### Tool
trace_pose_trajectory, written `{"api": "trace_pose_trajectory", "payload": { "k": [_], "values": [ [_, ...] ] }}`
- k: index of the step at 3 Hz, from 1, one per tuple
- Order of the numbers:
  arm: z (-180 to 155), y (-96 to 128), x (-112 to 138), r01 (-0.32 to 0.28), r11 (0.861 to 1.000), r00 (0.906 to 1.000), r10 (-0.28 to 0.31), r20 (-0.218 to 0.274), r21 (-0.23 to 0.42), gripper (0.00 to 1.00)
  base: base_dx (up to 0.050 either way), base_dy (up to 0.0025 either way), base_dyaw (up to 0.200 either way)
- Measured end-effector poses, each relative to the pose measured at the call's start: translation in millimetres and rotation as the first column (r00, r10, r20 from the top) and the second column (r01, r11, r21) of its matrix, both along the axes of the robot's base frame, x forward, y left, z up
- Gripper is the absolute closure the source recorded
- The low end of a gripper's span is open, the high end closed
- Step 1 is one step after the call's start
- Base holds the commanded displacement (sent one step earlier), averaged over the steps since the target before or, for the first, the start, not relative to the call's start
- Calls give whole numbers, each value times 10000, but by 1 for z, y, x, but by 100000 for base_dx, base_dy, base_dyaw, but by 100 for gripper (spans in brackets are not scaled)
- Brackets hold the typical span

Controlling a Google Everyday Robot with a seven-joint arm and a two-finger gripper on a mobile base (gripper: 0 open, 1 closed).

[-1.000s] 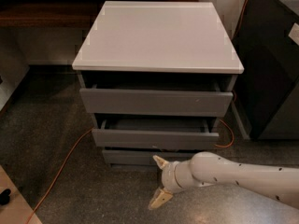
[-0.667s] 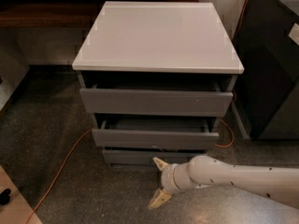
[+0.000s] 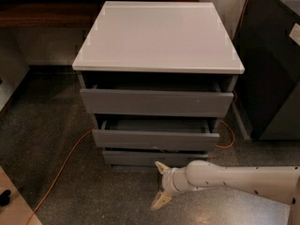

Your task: Pick apple from bottom drawer and place on counter

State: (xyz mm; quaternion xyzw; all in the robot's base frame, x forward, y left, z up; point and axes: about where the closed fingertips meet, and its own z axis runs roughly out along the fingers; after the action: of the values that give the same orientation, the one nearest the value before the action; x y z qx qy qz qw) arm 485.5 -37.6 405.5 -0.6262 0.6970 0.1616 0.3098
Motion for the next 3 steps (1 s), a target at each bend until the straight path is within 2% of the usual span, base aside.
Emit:
{"api": "trace_pose_trajectory", "payload": {
  "k": [1, 3],
  "values": [
    [-3, 0, 1, 69, 9999, 10000, -69, -15, -131, 0, 0, 0, 0],
    [-50, -27, 33, 870, 9939, 9958, -849, 329, -682, 0, 0, 0, 0]
  ]
}}
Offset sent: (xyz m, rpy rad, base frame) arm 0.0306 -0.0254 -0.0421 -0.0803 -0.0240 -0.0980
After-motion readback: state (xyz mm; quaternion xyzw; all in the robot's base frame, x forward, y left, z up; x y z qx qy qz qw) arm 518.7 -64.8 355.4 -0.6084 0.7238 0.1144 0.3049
